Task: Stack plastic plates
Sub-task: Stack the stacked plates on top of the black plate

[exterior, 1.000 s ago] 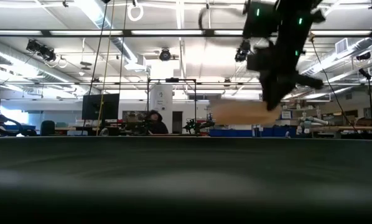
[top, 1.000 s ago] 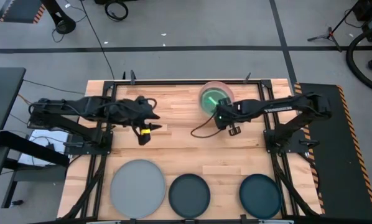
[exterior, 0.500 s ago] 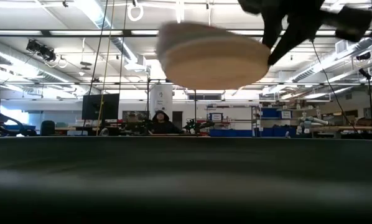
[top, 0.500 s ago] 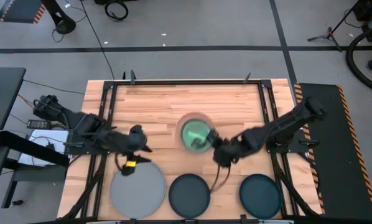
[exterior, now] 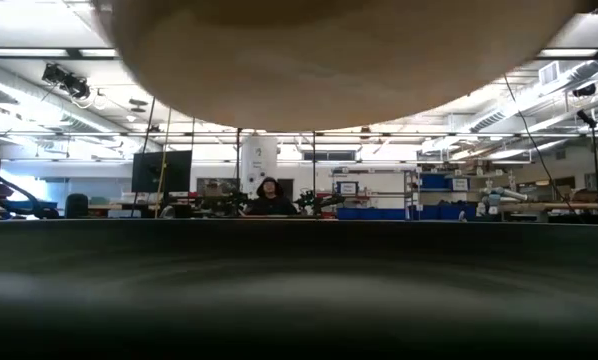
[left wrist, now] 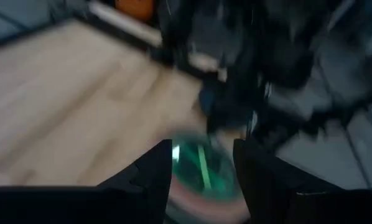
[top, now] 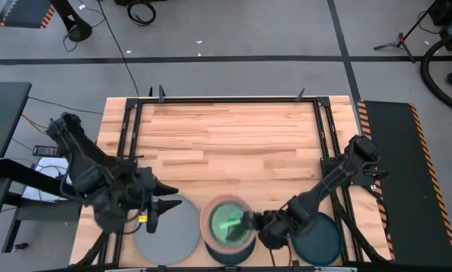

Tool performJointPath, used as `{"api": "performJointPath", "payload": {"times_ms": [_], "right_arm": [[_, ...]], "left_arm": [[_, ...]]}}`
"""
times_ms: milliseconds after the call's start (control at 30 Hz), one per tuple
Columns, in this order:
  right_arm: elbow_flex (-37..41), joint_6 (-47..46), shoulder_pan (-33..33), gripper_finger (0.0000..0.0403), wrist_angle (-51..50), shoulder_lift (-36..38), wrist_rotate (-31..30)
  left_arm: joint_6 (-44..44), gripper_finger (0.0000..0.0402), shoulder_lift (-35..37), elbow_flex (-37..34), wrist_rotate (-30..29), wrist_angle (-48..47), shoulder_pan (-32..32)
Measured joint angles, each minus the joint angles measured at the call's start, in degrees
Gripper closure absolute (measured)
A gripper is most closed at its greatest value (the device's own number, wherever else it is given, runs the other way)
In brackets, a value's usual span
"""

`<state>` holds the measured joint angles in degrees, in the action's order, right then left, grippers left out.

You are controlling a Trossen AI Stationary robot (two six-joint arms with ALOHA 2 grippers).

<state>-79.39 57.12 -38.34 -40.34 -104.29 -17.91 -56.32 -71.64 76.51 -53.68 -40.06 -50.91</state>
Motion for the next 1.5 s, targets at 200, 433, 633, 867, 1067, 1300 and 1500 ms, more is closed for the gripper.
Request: {"api": "performJointPath", "payload": {"times_ms": [200, 433, 633, 867, 1067, 1300, 1500], "right_arm": [[0.2, 2.7, -1.3, 0.0357, 3.8, -2.7, 5.2], [0.2, -0.9, -1.1, 0.0357, 3.2, -5.4, 10.1], [0.5, -2.8, 0.8, 0.0357, 5.1, -6.9, 9.7], [0.6, -3.0, 2.3, 0.0345, 7.6, -8.3, 7.8], [0.5, -3.4, 3.1, 0.0342, 9.5, -8.9, 8.9], [0.5, -10.9, 3.6, 0.0321, 11.8, -8.7, 12.7], [0.5, -17.2, 3.6, 0.0262, 11.2, -7.4, 11.0]], "left_arm": [[0.0, 0.0226, -3.6, 0.0, -4.4, 5.2, -0.4], [-4.6, 0.0226, -5.5, 0.0, -4.7, 6.7, 1.6], [-4.6, 0.0226, -7.1, 0.0, -5.8, 7.4, 1.6], [-4.4, 0.0226, -7.3, 0.0, -5.9, 7.1, 1.6], [-2.5, 0.0226, -7.3, 0.0, -5.7, 6.9, 1.5], [-2.7, 0.0226, -8.0, 0.0, -3.5, 0.5, 1.9], [-5.6, 0.0226, -9.8, 0.0, 1.9, -3.7, 3.0]]}}
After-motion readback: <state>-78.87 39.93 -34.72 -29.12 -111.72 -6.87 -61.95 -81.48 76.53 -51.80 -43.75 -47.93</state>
